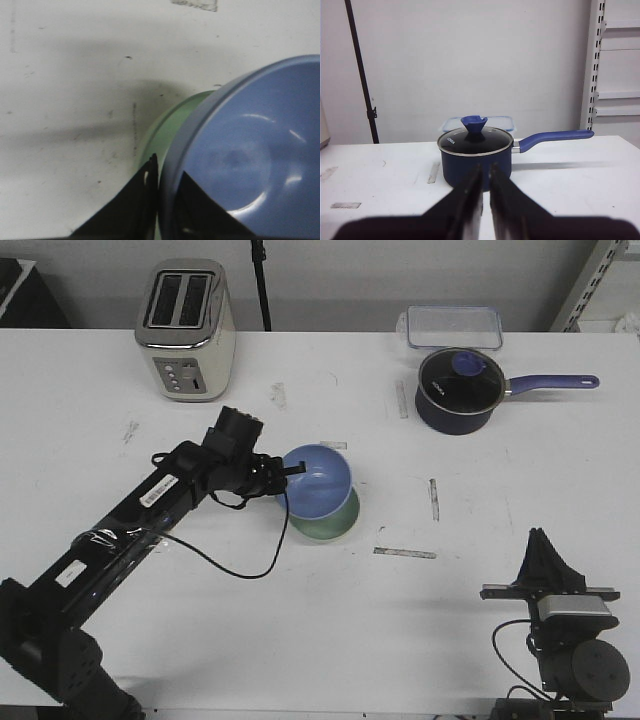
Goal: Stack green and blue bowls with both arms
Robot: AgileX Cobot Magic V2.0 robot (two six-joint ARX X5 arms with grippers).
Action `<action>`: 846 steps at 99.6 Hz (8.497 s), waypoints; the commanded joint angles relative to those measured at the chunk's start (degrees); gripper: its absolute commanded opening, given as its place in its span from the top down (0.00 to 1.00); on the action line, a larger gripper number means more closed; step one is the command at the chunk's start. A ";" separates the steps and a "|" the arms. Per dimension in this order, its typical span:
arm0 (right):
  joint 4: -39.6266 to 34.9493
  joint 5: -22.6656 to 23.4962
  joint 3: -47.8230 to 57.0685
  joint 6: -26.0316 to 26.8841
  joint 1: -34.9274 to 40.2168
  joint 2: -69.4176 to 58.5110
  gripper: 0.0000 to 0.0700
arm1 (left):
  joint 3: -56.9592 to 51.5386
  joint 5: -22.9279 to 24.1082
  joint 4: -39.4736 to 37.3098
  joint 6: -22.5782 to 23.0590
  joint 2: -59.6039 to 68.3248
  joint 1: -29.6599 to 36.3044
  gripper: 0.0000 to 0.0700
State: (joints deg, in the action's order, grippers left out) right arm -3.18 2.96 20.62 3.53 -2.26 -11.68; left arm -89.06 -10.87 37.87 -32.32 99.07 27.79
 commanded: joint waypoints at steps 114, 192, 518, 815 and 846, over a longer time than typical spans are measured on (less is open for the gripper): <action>0.57 0.00 0.15 0.94 0.04 0.17 0.98 | -3.34 -0.31 -0.59 0.33 1.75 3.98 0.64; 0.57 0.00 0.15 0.94 0.04 0.17 0.98 | 11.19 10.51 -17.75 14.32 -20.96 1.46 0.66; 0.59 0.02 0.15 0.94 0.04 0.17 0.98 | 86.18 11.06 -47.30 32.72 -98.88 -27.02 1.00; 7.04 1.11 -19.91 0.94 0.81 11.61 0.98 | 88.35 11.08 -48.24 32.74 -98.88 -27.04 1.00; 7.04 1.11 -19.91 0.92 0.81 11.61 0.98 | 88.35 11.08 -48.24 32.74 -98.88 -27.04 1.00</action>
State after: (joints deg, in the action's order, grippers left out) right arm 3.44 4.27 0.91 3.90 -1.50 -0.10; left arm -1.96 0.10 -9.67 0.56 0.30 0.78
